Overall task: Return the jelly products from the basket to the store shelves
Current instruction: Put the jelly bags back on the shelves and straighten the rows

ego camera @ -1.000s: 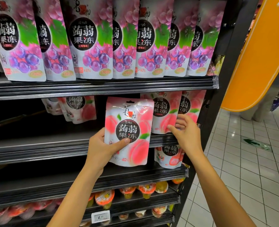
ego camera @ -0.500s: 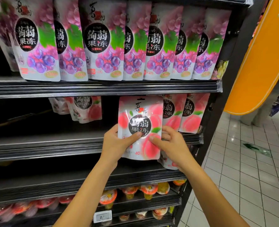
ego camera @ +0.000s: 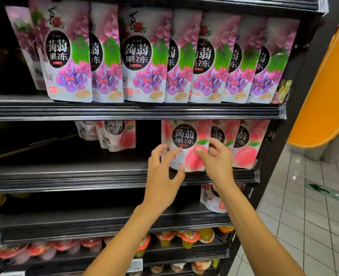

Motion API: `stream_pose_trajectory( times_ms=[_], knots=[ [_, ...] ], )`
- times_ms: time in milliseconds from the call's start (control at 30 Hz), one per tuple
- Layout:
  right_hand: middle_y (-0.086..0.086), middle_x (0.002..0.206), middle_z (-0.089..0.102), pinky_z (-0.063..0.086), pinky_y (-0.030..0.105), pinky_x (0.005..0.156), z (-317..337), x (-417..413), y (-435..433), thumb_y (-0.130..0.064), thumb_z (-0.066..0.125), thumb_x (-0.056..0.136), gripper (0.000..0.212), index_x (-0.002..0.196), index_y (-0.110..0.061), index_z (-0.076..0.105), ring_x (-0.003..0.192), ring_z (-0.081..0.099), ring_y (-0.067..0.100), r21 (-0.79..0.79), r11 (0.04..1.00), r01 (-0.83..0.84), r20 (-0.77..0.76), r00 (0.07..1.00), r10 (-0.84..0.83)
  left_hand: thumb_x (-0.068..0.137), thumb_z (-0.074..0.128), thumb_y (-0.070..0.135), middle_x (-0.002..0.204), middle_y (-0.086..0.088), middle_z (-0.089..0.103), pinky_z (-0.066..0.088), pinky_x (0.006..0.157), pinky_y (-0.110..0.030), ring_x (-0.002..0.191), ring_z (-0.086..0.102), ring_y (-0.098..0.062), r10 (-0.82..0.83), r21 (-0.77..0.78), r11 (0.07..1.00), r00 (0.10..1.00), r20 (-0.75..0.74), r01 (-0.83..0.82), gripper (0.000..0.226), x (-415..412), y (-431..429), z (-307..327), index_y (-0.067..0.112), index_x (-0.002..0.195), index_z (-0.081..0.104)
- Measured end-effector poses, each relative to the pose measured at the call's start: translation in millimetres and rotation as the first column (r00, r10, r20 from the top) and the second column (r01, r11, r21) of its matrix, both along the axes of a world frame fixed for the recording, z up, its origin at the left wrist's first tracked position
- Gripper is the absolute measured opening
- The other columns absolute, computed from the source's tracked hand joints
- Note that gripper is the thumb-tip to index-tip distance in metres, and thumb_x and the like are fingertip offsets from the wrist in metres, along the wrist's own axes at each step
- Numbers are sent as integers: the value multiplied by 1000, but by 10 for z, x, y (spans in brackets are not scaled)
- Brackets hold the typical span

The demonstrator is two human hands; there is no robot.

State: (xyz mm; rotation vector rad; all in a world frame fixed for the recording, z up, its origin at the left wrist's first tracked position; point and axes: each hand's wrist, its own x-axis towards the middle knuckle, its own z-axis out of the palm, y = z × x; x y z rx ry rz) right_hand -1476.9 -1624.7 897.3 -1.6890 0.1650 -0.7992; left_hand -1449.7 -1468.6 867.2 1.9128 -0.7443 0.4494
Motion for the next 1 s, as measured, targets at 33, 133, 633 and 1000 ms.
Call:
stream_pose_trajectory(
  times_ms=[33,133,633,1000],
  knots=[
    [-3,93,76,56,27,83,-17,14,14,-9,68,89,28,115,-20,65,91,72,11,-11,1000,2,-3,1000,-2,89,65,21,141,10,30,37,110,-36,129,35,-12,4,41,999,1000,-9,-3,48,7,-16,-19,38,132,52],
    [-14,92,74,54,17,83,-87,21,6,-7,65,91,34,109,-35,59,92,69,-2,-75,997,-5,-12,1000,4,90,63,22,147,9,29,39,109,-40,132,35,-13,12,135,991,1000,-26,-9,45,26,-43,-73,36,132,54],
    [-13,76,69,58,42,75,-182,-142,-179,-21,73,86,18,103,-24,70,75,68,9,-342,891,298,-124,926,-357,91,62,22,159,12,19,30,111,-29,136,26,-6,11,232,973,1000,18,-15,48,-25,-163,-190,31,137,53],
    [-8,78,72,59,42,74,-218,-186,-202,-19,72,86,15,101,-20,69,74,70,9,-253,921,297,-93,940,-329,92,61,21,156,12,27,26,115,-30,141,22,-5,14,187,982,1000,2,-14,43,-36,-141,-196,29,134,57]
  ],
)
